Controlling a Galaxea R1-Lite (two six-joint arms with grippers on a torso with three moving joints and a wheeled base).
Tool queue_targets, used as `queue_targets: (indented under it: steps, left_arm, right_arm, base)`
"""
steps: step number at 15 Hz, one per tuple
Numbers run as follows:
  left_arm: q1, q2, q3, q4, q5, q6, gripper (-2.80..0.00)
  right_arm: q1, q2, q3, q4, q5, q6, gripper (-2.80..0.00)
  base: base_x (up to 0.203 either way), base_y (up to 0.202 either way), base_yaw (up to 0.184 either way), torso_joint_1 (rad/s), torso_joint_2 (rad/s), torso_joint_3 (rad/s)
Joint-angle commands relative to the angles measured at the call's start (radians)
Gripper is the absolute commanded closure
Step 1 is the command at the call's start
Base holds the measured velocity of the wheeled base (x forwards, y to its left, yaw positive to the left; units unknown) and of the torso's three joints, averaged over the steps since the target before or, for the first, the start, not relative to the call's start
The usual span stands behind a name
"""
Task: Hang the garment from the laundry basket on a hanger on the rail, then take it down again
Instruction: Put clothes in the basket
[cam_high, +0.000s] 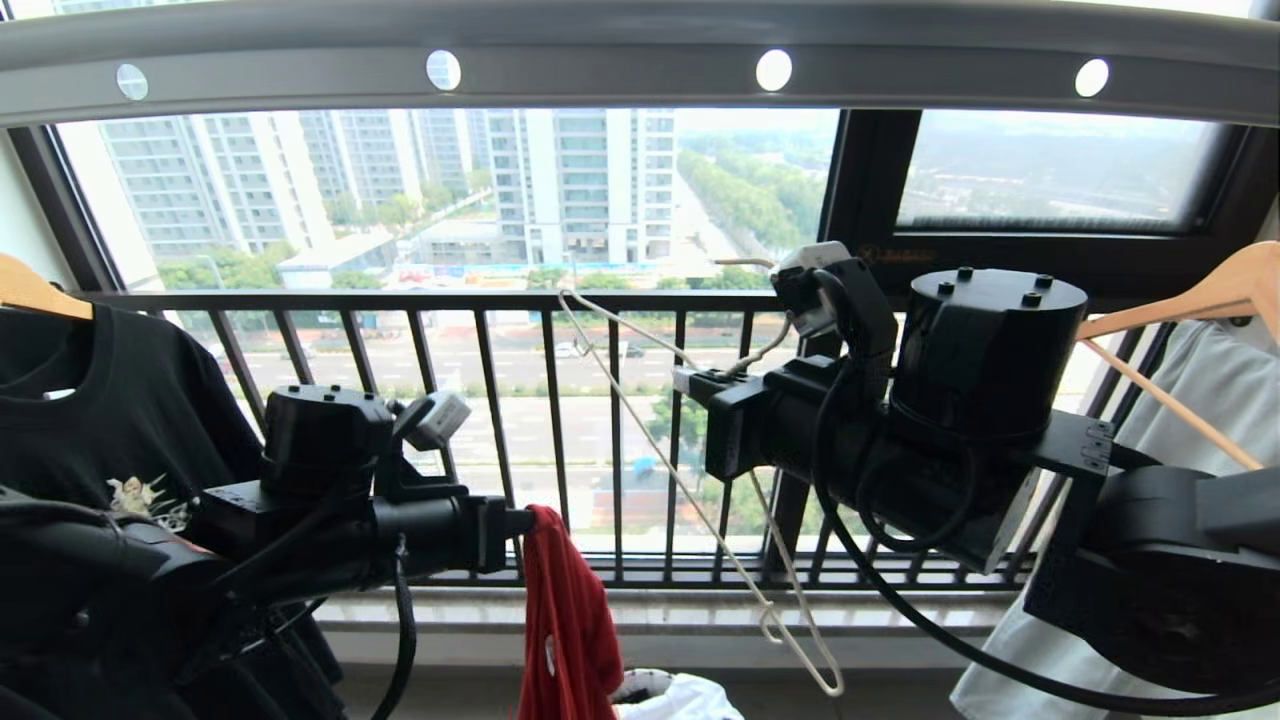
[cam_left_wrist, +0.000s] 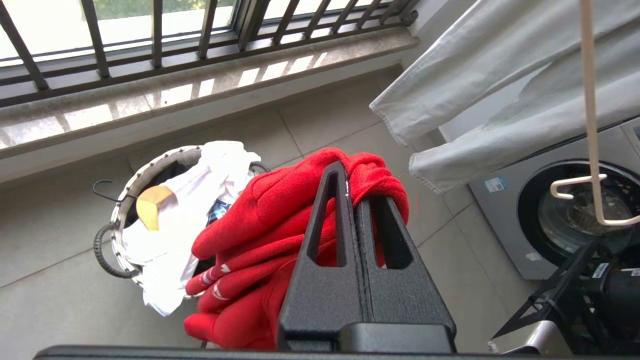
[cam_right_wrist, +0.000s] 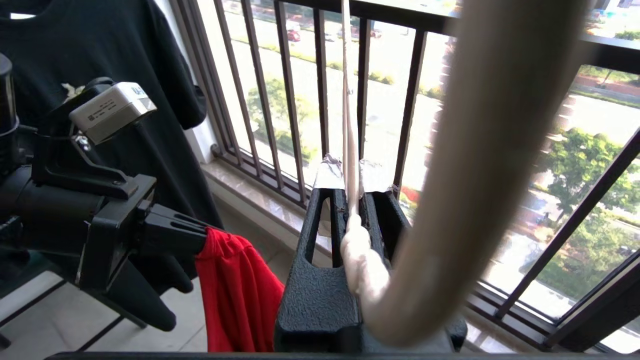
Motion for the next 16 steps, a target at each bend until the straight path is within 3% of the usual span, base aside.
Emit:
queue_targets:
  steps: [1, 3, 5, 9, 12, 16]
  left_arm:
    - [0.03, 0.104, 0.002, -0.005, 0.0, 0.067, 0.0]
    - [0.077, 0.129, 0.001, -0.007, 0.0, 0.154, 0.0]
    - [0.08, 0.146, -0.017, -0.007, 0.0, 0.197, 0.0]
    - [0.057, 0.213, -0.084, 0.001, 0.003, 0.226, 0.0]
    - [0.042, 0.304, -0.092, -0.005, 0.031, 0.313, 0.0]
    - [0.026, 0.359, -0.18, 0.0, 0.075, 0.337, 0.0]
  right_arm:
    - [-0.002, -0.026, 0.002, 0.021, -0.002, -0.024, 0.0]
    - [-0.002, -0.059, 0.001, 0.062, -0.006, -0.04, 0.0]
    - [-0.024, -0.092, -0.009, 0.083, -0.006, -0.043, 0.0]
    - [-0.025, -0.151, -0.011, 0.203, -0.005, -0.082, 0.0]
    - [-0.025, -0.162, -0.01, 0.227, -0.005, -0.104, 0.0]
    - [-0.03, -0.163, -0.006, 0.23, -0.005, -0.105, 0.0]
  base:
    - [0.0, 0.0, 0.0, 0.0, 0.0, 0.0]
    - [0.0, 0.0, 0.0, 0.0, 0.0, 0.0]
    - [0.0, 0.0, 0.0, 0.0, 0.0, 0.0]
    - [0.0, 0.0, 0.0, 0.0, 0.0, 0.0]
    - [0.0, 0.0, 0.0, 0.0, 0.0, 0.0]
    - [0.0, 0.0, 0.0, 0.0, 0.0, 0.0]
